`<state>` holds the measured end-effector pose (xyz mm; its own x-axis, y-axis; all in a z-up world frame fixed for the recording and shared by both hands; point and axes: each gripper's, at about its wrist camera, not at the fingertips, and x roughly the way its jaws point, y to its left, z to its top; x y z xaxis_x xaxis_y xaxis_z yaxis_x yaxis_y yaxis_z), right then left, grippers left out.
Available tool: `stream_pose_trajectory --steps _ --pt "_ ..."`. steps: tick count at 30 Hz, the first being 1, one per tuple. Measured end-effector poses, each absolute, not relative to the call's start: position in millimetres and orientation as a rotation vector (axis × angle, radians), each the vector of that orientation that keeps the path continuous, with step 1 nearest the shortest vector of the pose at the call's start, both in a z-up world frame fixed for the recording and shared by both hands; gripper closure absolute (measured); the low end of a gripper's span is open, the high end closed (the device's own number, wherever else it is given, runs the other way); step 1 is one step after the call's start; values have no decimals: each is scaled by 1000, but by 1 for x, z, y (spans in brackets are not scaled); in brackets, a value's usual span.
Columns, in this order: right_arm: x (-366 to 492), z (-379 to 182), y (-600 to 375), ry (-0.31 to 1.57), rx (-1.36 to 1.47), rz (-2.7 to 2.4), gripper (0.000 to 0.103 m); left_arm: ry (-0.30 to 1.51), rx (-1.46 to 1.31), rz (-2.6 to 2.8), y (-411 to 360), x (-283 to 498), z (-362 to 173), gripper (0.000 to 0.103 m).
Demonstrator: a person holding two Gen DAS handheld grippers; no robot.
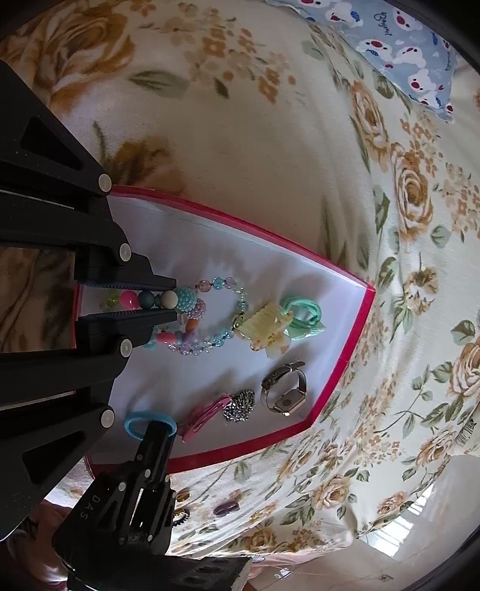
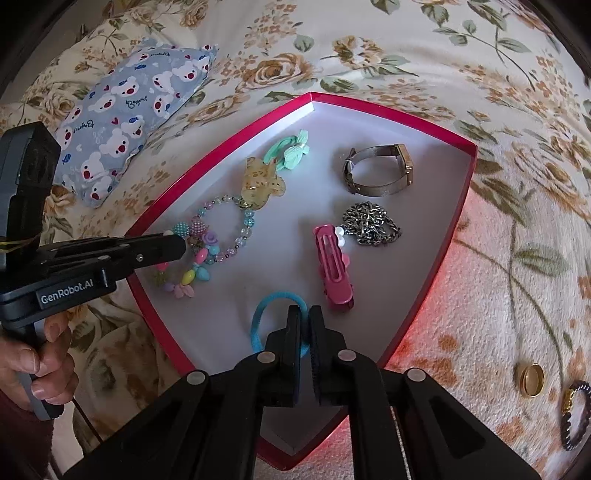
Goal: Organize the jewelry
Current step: 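Carry the beaded bracelet and blue hair tie into the box and release both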
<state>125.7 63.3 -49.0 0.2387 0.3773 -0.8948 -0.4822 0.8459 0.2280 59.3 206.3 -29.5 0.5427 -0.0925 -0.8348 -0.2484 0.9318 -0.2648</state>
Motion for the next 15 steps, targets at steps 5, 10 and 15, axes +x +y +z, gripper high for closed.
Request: stream_pose_trajectory --steps 5,10,15 --pt "126 -49 64 1193 -104 590 96 1002 -379 99 207 62 -31 94" --pt "126 -49 64 1196 -99 591 94 1004 -382 102 206 60 -31 91" --pt "126 -49 63 1196 -91 591 89 998 -373 104 204 57 -27 85"
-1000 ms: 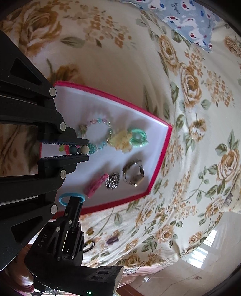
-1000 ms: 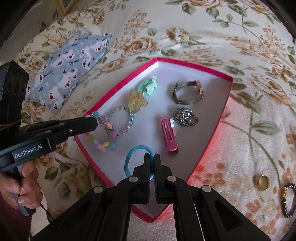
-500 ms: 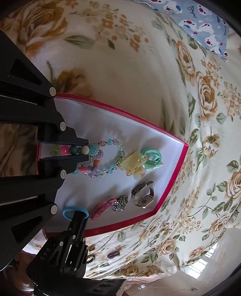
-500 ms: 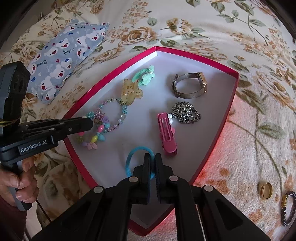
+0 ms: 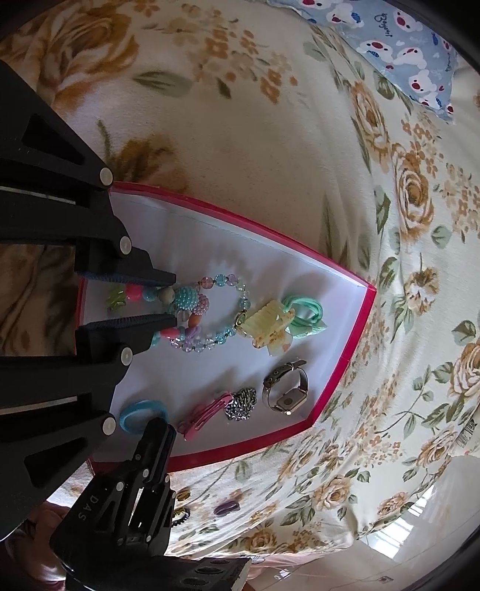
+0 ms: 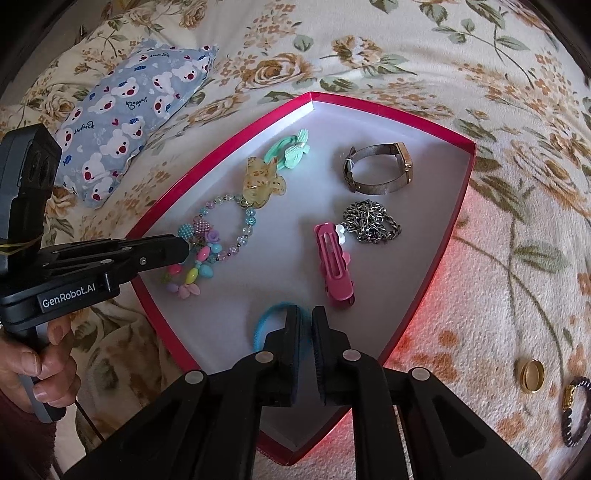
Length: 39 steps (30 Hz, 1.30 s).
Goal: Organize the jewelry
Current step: 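Carry the beaded bracelet and blue hair tie into the box and release both, then move both open tools to the gold ring and black bead bracelet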
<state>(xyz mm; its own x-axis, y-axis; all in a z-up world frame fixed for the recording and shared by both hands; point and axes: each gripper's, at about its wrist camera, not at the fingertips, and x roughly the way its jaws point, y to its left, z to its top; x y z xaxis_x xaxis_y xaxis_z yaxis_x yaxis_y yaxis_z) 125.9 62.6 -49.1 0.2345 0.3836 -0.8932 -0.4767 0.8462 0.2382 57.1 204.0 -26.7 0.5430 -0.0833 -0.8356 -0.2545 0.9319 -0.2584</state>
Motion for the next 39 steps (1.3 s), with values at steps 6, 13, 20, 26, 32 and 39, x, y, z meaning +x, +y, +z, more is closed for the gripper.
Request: stream_pose_trajectory --steps 6,13,20,26,32,39 --pt "121 -37 55 1173 -56 597 82 982 -365 99 201 50 -17 81" --pt "111 -11 23 1101 30 568 53 949 -355 100 192 39 1 51" --pt "100 2 -26 1071 72 470 53 941 -328 68 172 35 15 45" --pt "89 8 -73 1055 102 367 53 947 -299 22 149 37 20 41" --pt "77 12 -113 1043 130 277 53 955 -262 -37 123 42 24 41" --pt "65 12 -147 1035 157 196 50 966 -209 -100 91 49 27 40"
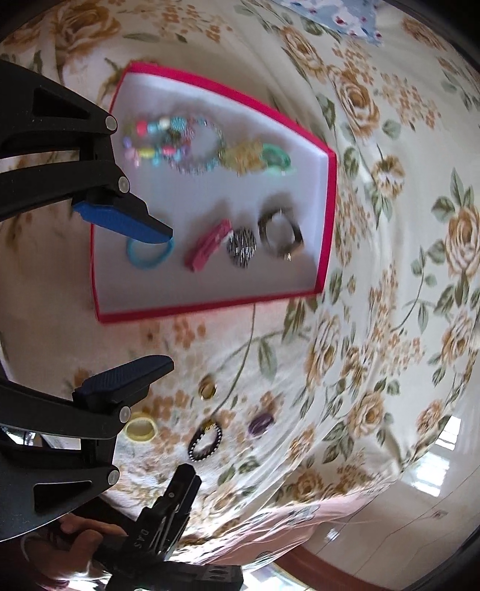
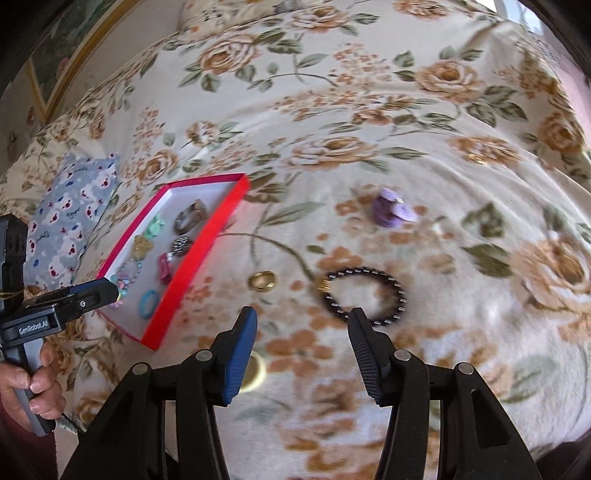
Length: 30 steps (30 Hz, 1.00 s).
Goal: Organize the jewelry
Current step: 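Move both open tools to the gold ring and black bead bracelet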
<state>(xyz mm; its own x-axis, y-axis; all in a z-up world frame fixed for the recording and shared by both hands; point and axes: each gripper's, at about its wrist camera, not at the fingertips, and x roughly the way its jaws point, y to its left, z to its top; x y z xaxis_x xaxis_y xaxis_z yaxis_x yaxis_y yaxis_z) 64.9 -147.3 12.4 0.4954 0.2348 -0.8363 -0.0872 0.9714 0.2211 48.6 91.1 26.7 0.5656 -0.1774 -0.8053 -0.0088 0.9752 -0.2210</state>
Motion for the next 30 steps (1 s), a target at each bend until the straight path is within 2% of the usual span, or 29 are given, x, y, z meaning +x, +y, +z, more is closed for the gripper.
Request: stream_pose_trajectory --steps 15,27,30 --pt "64 10 -186 1036 168 133 50 988 -131 -170 39 90 22 39" --pt "77 -2 -197 1054 155 111 51 1042 -83 -236 1 131 -9 41" --pt "82 -6 -197 1064 153 115 55 1049 -81 -246 -5 143 -17 48"
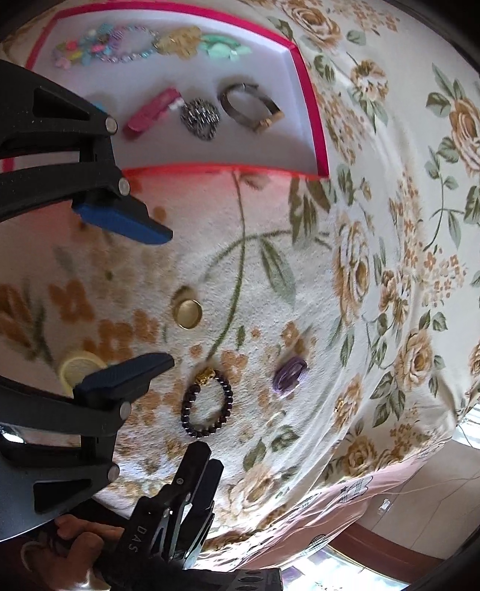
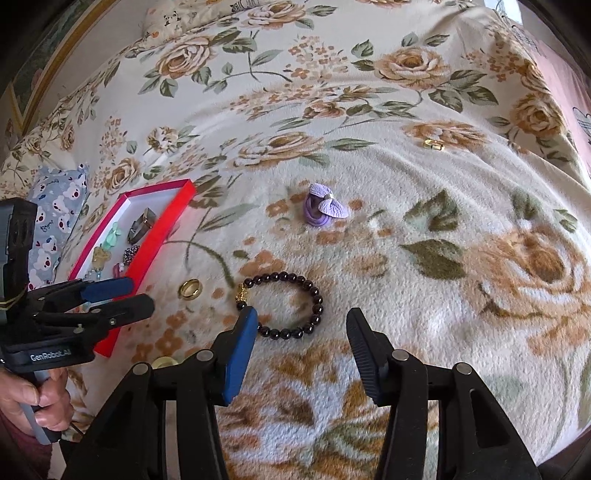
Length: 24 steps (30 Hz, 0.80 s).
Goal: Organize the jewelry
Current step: 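Move both open tools to the gold ring and black bead bracelet, then grasp the gold ring with the left tool while the right tool grasps the black bead bracelet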
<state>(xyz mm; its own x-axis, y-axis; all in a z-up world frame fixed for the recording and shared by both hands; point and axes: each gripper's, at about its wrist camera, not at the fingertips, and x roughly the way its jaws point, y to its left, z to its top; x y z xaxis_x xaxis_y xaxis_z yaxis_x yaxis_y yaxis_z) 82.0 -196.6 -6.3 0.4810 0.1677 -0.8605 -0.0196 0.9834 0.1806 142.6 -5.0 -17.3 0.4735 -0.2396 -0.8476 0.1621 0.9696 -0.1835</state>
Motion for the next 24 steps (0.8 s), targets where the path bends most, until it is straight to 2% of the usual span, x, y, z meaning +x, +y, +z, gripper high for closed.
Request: stream_pose_trajectory --steps 5,10,14,15,17,18,24 --pt "90 -15 -194 1083 146 115 58 1077 -58 -261 -18 162 -36 56" --pt "96 -26 -195 1104 136 101 67 1099 -61 -269 -25 176 -55 66" --pt "98 -37 -191 1098 101 88 69 1077 -51 -282 -28 183 -62 80" --pt "98 -38 -190 1093 92 86 71 1072 -50 -285 -28 183 -64 80" --pt "99 -38 -188 1087 75 76 85 1063 -45 -288 -29 182 -65 81" --pt "99 -38 -189 1086 79 76 94 1060 -44 -290 -29 181 -65 81" --pt "97 -31 -193 1062 112 82 96 1053 -79 -306 -19 171 -54 81"
